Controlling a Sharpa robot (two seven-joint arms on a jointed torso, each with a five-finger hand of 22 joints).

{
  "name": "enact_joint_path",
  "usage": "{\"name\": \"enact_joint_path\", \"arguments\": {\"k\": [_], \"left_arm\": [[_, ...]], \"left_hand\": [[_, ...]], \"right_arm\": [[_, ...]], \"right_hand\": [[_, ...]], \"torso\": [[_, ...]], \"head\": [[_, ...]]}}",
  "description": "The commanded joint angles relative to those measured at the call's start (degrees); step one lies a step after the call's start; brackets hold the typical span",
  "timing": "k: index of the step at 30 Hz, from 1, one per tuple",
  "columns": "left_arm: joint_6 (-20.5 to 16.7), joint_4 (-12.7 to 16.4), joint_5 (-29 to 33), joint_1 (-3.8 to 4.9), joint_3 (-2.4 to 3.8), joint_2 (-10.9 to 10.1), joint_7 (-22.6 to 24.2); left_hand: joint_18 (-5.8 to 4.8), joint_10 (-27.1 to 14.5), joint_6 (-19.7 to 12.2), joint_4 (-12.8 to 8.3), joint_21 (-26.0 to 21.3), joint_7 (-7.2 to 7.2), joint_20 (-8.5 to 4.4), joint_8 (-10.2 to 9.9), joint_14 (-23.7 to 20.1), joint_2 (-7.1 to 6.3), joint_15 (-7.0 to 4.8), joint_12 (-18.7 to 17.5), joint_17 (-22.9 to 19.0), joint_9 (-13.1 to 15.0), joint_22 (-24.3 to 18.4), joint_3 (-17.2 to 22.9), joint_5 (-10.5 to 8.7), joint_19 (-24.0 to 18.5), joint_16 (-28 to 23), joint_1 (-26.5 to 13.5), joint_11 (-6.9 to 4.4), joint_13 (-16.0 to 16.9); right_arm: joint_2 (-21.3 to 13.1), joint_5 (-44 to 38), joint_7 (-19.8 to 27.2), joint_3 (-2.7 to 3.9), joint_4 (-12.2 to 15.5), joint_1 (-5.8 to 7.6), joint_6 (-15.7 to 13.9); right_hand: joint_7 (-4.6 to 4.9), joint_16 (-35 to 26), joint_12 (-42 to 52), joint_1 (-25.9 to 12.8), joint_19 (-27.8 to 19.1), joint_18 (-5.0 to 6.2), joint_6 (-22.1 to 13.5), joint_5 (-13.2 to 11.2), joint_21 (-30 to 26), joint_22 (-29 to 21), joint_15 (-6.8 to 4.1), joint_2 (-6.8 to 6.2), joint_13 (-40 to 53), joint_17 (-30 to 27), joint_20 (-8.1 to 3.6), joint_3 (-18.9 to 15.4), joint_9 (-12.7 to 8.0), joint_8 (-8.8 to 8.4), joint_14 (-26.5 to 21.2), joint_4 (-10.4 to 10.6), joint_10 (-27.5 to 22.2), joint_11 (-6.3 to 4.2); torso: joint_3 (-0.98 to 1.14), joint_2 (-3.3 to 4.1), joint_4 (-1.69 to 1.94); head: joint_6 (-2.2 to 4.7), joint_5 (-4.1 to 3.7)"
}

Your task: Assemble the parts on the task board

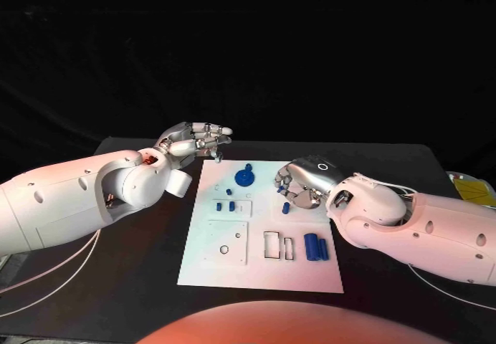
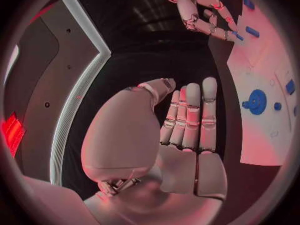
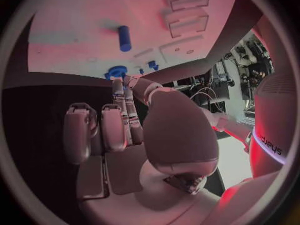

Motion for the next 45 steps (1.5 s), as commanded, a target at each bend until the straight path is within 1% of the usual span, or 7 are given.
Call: {"name": "enact_joint_path", "arguments": {"k": [1, 6, 14, 18, 21, 25, 45], "left_arm": [[1.1, 0.0, -0.1, 0.02, 0.06, 0.3, 0.2], [1.2, 0.0, -0.1, 0.02, 0.05, 0.7, 0.2], [1.2, 0.0, -0.1, 0.03, 0.05, 1.1, 0.1], [1.3, -0.1, -0.2, 0.03, 0.05, 1.5, 0.2], [1.3, -0.3, -0.2, 0.03, 0.05, 1.8, 0.2], [1.4, -0.5, -0.3, 0.03, 0.05, 2.1, 0.2], [1.6, -0.8, -0.5, 0.03, 0.05, 2.3, 0.1]], "left_hand": [[0.77, -0.3, -0.4, -0.3, 0.4, 0.12, 0.15, 0.2, -0.1, 0.10, 0.28, 0.1, 0.1, -0.1, 0.1, 0.2, 0.26, 0.0, 0.3, 0.1, 0.00, -0.1], [0.77, -0.3, -0.4, -0.3, 0.4, 0.12, 0.16, 0.2, -0.1, 0.10, 0.29, 0.1, 0.1, -0.1, 0.1, 0.2, 0.26, 0.0, 0.3, 0.1, 0.00, -0.1], [0.77, -0.4, -0.4, -0.3, 0.4, 0.13, 0.18, 0.2, -0.2, 0.10, 0.31, 0.1, 0.1, -0.1, 0.1, 0.2, 0.25, 0.0, 0.2, 0.0, 0.02, -0.1], [0.77, -0.4, -0.4, -0.3, 0.4, 0.13, 0.18, 0.2, -0.2, 0.10, 0.31, 0.1, 0.1, -0.1, 0.1, 0.2, 0.25, 0.0, 0.2, 0.0, 0.02, -0.1], [0.77, -0.4, -0.4, -0.3, 0.4, 0.13, 0.18, 0.2, -0.2, 0.10, 0.31, 0.1, 0.1, -0.1, 0.1, 0.2, 0.25, 0.0, 0.2, 0.0, 0.02, -0.1], [0.77, -0.4, -0.4, -0.3, 0.4, 0.14, 0.20, 0.3, -0.2, 0.11, 0.33, 0.1, 0.1, -0.1, 0.1, 0.2, 0.25, 0.0, 0.2, 0.0, 0.04, -0.1], [0.77, -0.4, -0.4, -0.3, 0.4, 0.14, 0.20, 0.3, -0.2, 0.11, 0.33, 0.1, 0.1, -0.1, 0.1, 0.2, 0.25, 0.0, 0.2, 0.0, 0.04, -0.1]], "right_arm": [[1.3, 0.0, 0.8, -0.05, 0.7, -0.45, -0.9], [3.7, 0.1, 1.2, -0.21, 0.8, -1.62, -0.5], [6.3, 0.5, 1.9, -0.56, -0.1, -3.75, 0.6], [7.1, 0.8, 2.2, -0.67, -0.6, -4.77, 0.8], [7.7, 0.5, 2.5, -0.73, -1.1, -5.36, 0.7], [8.4, 0.7, 2.8, -0.85, -1.7, -6.01, 1.0], [10.2, 1.5, 4.1, -1.21, -3.4, -7.84, 2.1]], "right_hand": [[-0.08, 0.3, 0.0, -0.5, 0.6, -1.15, 0.2, 0.4, 0.2, 6.7, -0.45, 0.26, 0.0, 0.0, -0.17, 0.2, 0.1, 0.17, 2.8, 0.3, 0.3, -0.02], [-0.09, 0.3, 0.0, -0.5, 0.6, -1.16, 0.3, 0.4, 0.3, 6.7, -0.47, 0.29, 0.1, -0.1, -0.18, 0.3, 0.1, 0.19, 2.8, 0.3, 0.3, -0.04], [-0.08, 0.3, 0.0, -0.5, 0.6, -1.15, 0.2, 0.4, 0.2, 6.7, -0.47, 0.30, 0.1, 0.0, -0.18, 0.3, 0.1, 0.19, 2.8, 0.3, 0.3, -0.04], [-0.07, 0.3, 0.0, -0.5, 0.6, -1.16, 0.2, 0.5, 0.3, 6.7, -0.47, 0.30, 0.1, 0.0, -0.18, 0.3, 0.1, 0.17, 2.8, 0.3, 0.3, -0.03], [-0.03, 0.3, -0.2, -0.6, 0.4, -1.10, 0.1, 1.0, 0.0, 6.6, -0.46, 0.28, 0.1, -0.2, -0.18, 0.4, 0.2, 0.15, 2.8, 0.3, 0.2, 0.00], [-0.02, 0.4, -0.2, -0.7, 0.5, -1.11, 0.0, 1.1, 0.1, 6.6, -0.45, 0.26, 0.1, -0.1, -0.18, 0.4, 0.2, 0.15, 2.8, 0.3, 0.2, 0.01], [0.00, 0.4, -0.2, -0.8, 0.5, -1.14, 0.0, 1.2, 0.2, 6.7, -0.44, 0.25, 0.2, -0.1, -0.18, 0.4, 0.3, 0.18, 2.8, 0.4, 0.3, 0.03]], "torso": [[-0.11, 0.02, 0.03], [-0.12, 0.06, 0.12], [-0.17, 0.09, 0.14], [-0.10, 0.08, -0.12], [-0.07, 0.05, 0.00], [-0.02, 0.06, 0.00], [-0.09, 0.08, 0.06]], "head": [[-0.29, 1.06], [-0.69, 2.03], [-1.12, 2.94], [-1.13, 3.75], [-1.13, 3.69], [-1.13, 4.07], [-1.13, 4.51]]}}
